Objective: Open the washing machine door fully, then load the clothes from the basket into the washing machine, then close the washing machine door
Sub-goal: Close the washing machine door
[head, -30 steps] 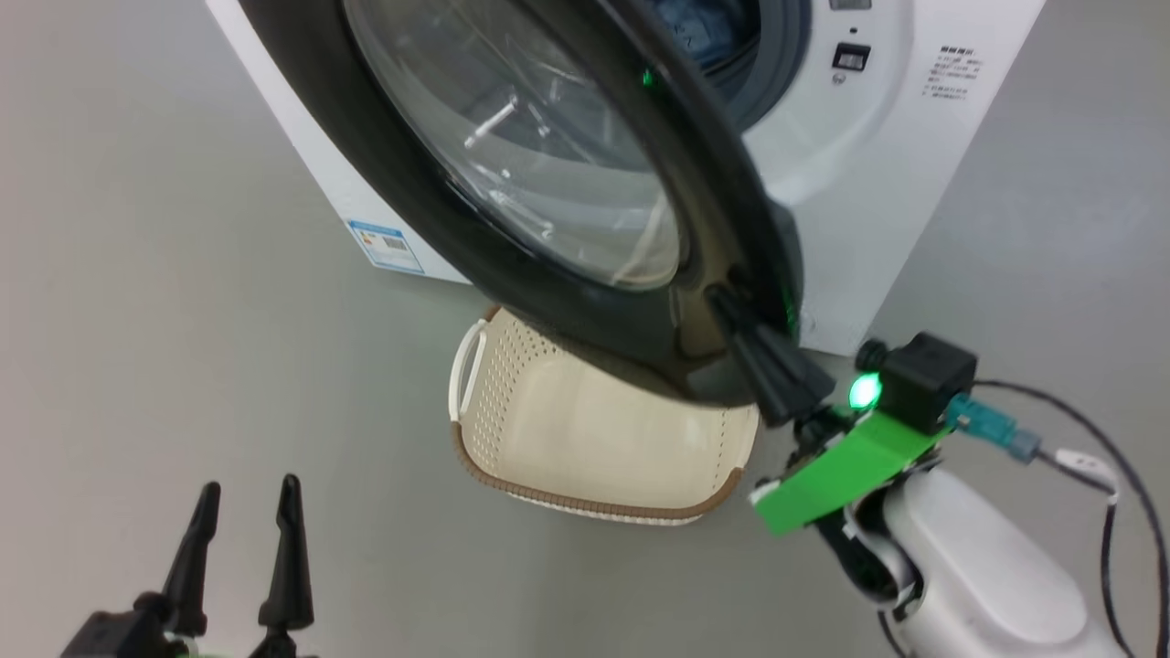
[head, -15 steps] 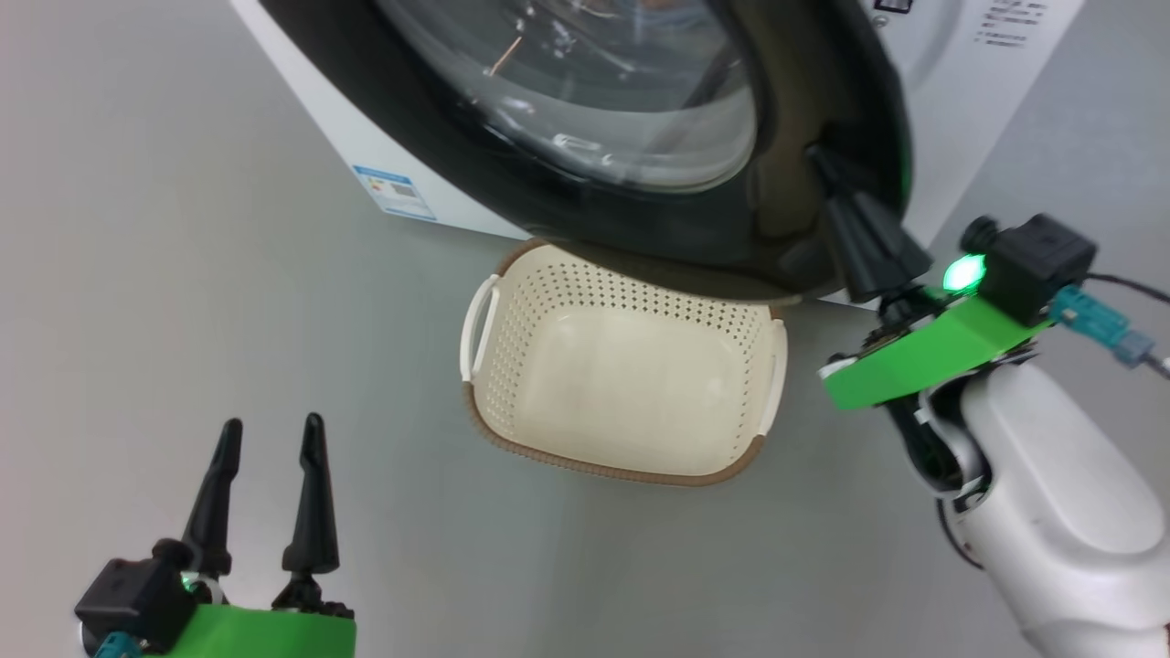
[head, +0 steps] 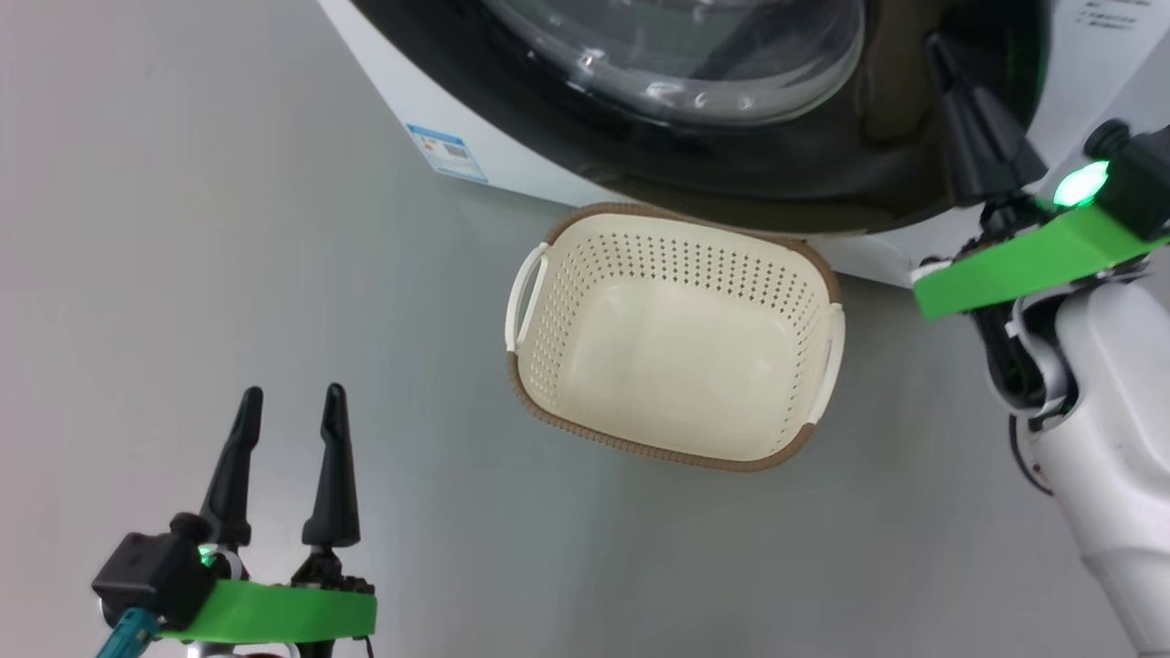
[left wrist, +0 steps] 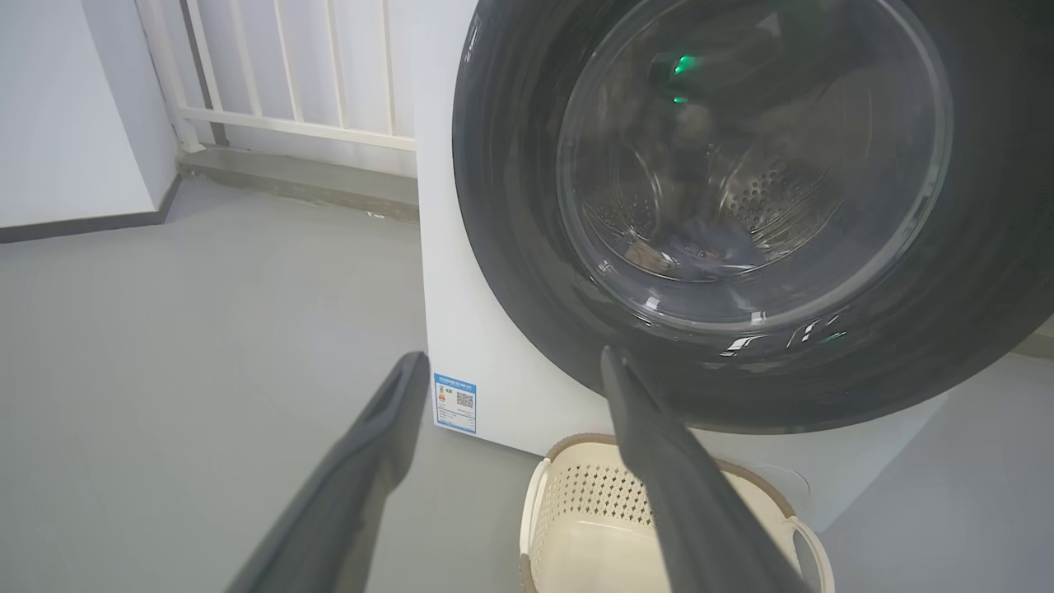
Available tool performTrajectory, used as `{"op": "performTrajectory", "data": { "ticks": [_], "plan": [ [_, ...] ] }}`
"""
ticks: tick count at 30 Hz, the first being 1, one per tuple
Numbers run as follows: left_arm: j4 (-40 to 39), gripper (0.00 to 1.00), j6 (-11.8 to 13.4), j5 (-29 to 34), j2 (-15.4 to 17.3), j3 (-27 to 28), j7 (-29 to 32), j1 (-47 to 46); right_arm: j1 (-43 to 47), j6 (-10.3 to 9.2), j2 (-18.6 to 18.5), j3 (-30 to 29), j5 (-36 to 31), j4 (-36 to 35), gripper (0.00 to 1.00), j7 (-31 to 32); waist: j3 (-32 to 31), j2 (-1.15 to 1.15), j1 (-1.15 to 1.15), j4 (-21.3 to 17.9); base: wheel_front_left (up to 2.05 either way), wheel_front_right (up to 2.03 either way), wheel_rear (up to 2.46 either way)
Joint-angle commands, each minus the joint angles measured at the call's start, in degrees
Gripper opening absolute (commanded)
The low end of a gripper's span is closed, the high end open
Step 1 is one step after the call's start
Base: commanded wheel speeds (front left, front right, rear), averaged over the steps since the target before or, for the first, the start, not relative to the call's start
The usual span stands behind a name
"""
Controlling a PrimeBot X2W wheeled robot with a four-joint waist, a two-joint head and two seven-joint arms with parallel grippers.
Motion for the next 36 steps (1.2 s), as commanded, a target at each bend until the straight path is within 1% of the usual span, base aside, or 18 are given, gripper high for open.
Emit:
{"op": "performTrajectory", "data": {
  "ticks": [1, 13, 19, 23, 30, 36],
  "plan": [
    [-1.8, 1.0, -0.2, -0.6, 0.7, 1.5, -0.4, -1.3, -1.8, -0.02, 0.0, -0.6, -0.9, -0.9, 0.0, -0.5, 1.1, 0.0, 0.0, 0.9, 0.0, 0.0, 0.0],
    [-2.6, 1.0, -0.2, -2.5, 0.6, -0.9, -0.4, -4.0, -8.7, -0.02, -1.9, -2.8, -2.1, 0.7, 0.0, -0.5, 6.0, 0.0, 0.0, 2.7, 0.0, 0.0, 0.0],
    [-2.7, 1.0, -0.2, -3.3, 0.6, -1.9, -0.4, -5.4, -11.8, -0.02, -1.7, -4.6, -2.2, 1.5, 0.0, -0.5, 8.0, 0.0, 0.0, 3.5, 0.0, 0.0, 0.0],
    [-2.5, 1.0, -0.2, -3.5, 0.6, -1.9, -0.4, -5.9, -12.9, -0.02, -1.0, -5.3, -2.9, 1.8, 0.0, -0.5, 8.4, 0.0, 0.0, 3.5, 0.0, 0.0, 0.0],
    [-1.6, 1.0, -0.2, -3.1, 0.6, -1.5, -0.4, -6.1, -11.9, -0.02, -0.1, -2.9, -2.4, 2.2, 0.0, -0.5, 7.6, 0.0, 0.0, 2.7, 0.0, 0.0, 0.0],
    [-0.5, 1.0, -0.2, -2.3, 0.6, -0.5, -0.4, -5.7, -8.4, -0.02, 0.5, -0.4, -1.1, 1.6, 0.0, -0.5, 5.6, 0.0, 0.0, 1.0, 0.0, 0.0, 0.0]
  ]
}}
